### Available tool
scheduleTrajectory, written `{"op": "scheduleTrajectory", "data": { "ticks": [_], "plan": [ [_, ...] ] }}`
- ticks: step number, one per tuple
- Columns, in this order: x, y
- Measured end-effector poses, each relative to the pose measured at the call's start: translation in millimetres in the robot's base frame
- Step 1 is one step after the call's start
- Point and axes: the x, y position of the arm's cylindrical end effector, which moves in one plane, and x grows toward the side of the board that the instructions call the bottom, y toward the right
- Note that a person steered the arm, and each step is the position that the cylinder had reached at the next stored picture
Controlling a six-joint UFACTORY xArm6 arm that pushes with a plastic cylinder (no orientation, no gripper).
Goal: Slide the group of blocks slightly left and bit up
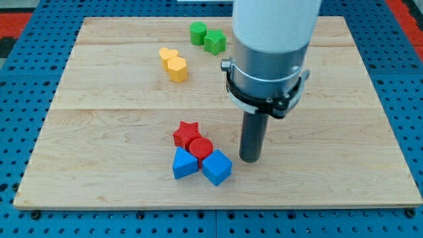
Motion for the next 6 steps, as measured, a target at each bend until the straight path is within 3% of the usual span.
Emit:
{"op": "scheduleTrajectory", "data": {
  "ticks": [1, 2, 3, 6],
  "plan": [
    [31, -14],
    [34, -57],
    [22, -99],
    [12, -151]
  ]
}}
